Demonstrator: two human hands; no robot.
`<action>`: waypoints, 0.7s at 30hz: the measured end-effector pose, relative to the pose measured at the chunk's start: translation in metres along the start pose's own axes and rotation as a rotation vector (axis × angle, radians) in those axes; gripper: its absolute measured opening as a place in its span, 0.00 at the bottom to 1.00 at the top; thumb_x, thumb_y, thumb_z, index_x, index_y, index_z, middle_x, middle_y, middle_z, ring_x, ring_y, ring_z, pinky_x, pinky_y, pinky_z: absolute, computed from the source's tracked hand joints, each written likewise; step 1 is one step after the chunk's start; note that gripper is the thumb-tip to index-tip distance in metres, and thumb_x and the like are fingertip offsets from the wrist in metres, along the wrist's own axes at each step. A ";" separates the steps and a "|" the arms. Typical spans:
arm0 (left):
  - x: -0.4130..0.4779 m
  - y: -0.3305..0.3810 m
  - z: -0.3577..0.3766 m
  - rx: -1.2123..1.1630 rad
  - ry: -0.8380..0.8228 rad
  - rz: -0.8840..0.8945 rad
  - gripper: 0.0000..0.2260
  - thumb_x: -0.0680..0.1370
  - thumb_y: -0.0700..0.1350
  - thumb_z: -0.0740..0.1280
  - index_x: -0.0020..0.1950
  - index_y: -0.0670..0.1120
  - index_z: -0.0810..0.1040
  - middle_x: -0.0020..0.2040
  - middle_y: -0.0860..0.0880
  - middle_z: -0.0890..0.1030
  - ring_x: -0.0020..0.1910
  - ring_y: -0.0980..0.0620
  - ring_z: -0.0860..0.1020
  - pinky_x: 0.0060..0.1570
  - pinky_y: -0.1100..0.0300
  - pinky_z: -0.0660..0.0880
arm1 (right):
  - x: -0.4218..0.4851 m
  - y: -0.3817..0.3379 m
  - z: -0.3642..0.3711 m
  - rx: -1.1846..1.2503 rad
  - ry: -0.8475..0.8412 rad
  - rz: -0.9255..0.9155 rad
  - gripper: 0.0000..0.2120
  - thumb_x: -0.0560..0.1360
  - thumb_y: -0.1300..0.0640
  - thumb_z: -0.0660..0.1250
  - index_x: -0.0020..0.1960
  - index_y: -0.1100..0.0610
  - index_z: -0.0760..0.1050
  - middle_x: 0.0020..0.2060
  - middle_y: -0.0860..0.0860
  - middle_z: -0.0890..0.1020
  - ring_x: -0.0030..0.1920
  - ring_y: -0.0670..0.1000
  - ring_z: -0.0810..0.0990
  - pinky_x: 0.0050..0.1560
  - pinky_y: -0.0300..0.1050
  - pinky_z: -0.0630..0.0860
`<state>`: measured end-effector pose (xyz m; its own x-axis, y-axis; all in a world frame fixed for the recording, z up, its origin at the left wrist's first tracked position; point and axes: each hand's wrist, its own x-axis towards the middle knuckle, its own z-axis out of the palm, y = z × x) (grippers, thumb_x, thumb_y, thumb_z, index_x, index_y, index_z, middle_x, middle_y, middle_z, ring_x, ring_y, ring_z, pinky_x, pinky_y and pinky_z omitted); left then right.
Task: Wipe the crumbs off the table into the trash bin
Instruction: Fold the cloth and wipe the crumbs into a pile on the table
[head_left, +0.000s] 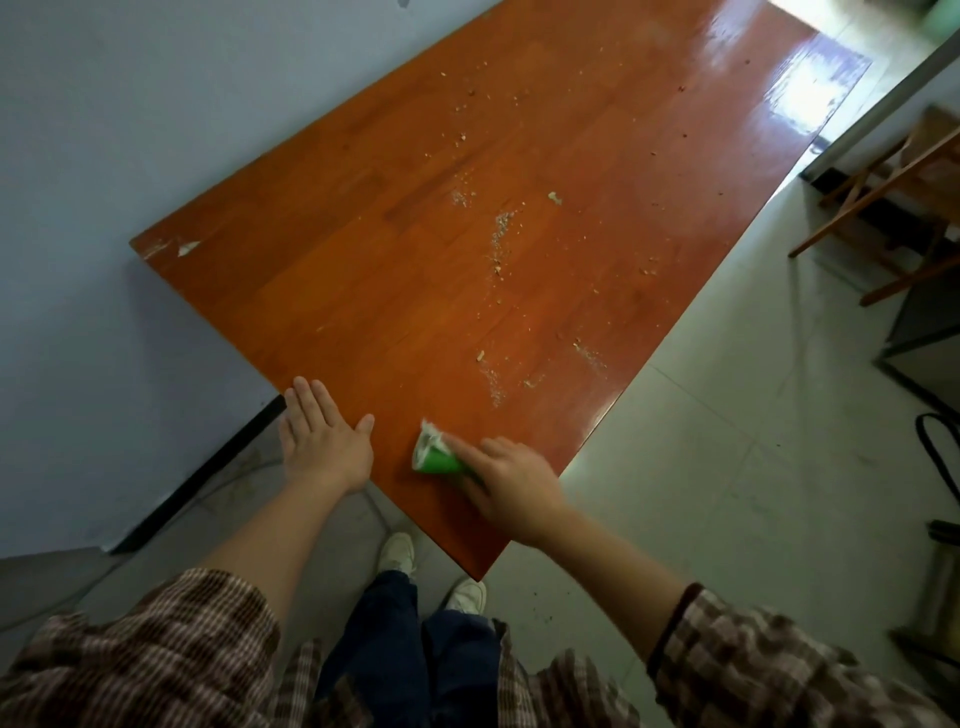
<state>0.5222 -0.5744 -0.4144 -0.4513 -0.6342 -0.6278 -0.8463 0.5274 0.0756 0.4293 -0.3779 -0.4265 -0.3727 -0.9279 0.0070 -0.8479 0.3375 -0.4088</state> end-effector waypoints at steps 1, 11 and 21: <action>0.000 -0.001 0.001 0.000 0.004 -0.003 0.34 0.81 0.59 0.43 0.74 0.39 0.29 0.75 0.41 0.29 0.75 0.45 0.32 0.74 0.49 0.37 | 0.004 -0.002 0.005 -0.024 -0.026 -0.015 0.22 0.78 0.51 0.60 0.71 0.54 0.66 0.44 0.53 0.81 0.41 0.52 0.78 0.39 0.43 0.72; 0.005 -0.006 0.003 0.028 0.019 0.038 0.34 0.81 0.60 0.41 0.73 0.38 0.27 0.74 0.39 0.28 0.75 0.43 0.31 0.73 0.50 0.35 | 0.054 0.104 -0.036 -0.244 0.092 0.396 0.23 0.81 0.48 0.55 0.73 0.54 0.62 0.53 0.57 0.81 0.49 0.56 0.80 0.43 0.48 0.79; 0.008 -0.016 0.016 0.040 0.205 0.152 0.33 0.80 0.59 0.40 0.74 0.38 0.31 0.75 0.35 0.32 0.75 0.40 0.33 0.71 0.49 0.32 | 0.090 0.022 -0.032 0.117 0.029 0.199 0.21 0.80 0.49 0.57 0.71 0.51 0.66 0.49 0.50 0.82 0.42 0.48 0.80 0.42 0.43 0.81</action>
<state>0.5365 -0.5790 -0.4331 -0.6240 -0.6451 -0.4410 -0.7542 0.6449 0.1238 0.3647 -0.4493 -0.4055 -0.5401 -0.8396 -0.0584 -0.7078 0.4907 -0.5082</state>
